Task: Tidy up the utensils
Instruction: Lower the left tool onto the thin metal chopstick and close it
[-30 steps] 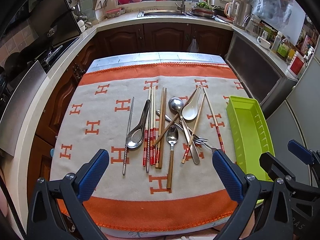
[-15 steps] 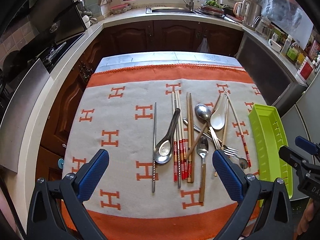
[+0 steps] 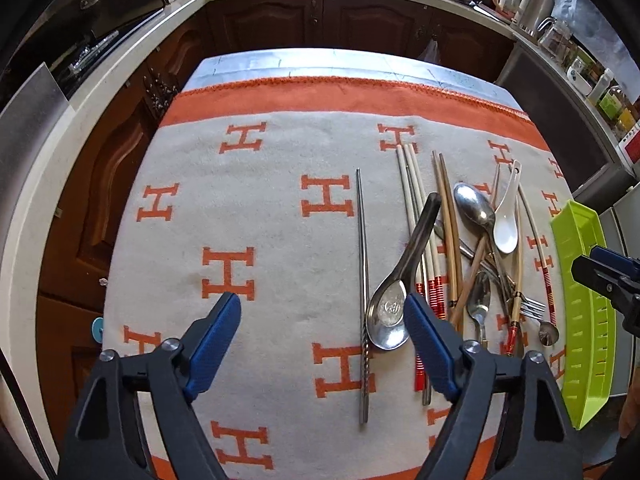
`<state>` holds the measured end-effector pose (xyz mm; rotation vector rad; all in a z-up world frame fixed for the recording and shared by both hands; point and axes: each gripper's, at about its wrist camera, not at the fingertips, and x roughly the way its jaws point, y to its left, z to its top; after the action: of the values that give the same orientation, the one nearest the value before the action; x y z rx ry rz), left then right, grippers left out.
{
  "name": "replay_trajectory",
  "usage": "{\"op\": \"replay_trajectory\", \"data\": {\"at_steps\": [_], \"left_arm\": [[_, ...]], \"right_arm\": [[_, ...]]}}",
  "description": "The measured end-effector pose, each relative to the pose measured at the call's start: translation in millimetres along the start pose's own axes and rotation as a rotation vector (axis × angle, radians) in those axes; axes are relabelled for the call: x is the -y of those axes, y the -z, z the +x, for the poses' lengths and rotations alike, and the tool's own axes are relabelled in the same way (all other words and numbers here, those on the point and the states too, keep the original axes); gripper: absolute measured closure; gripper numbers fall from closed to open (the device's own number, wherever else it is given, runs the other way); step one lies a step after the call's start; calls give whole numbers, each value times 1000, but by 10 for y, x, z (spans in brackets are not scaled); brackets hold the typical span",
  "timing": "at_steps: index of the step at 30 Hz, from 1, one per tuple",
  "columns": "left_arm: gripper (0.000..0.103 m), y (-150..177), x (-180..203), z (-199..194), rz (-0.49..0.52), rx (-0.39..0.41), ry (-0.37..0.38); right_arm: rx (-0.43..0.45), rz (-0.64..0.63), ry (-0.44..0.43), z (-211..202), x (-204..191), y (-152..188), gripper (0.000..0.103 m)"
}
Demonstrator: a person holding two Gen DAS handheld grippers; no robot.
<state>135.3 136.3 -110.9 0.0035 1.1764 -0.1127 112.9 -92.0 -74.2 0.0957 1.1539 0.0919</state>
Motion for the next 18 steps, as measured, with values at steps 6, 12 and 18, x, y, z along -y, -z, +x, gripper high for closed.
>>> {"op": "replay_trajectory", "data": {"at_steps": [6, 12, 18], "left_arm": [[59, -101, -40, 429, -13, -92, 70], [69, -239, 31, 662, -12, -131, 145], [80, -309, 110, 754, 5, -145, 150]], "right_arm": [[-69, -11, -22, 328, -132, -46, 44], [-108, -15, -50, 526, -245, -76, 48], [-122, -23, -56, 609, -299, -110, 48]]}}
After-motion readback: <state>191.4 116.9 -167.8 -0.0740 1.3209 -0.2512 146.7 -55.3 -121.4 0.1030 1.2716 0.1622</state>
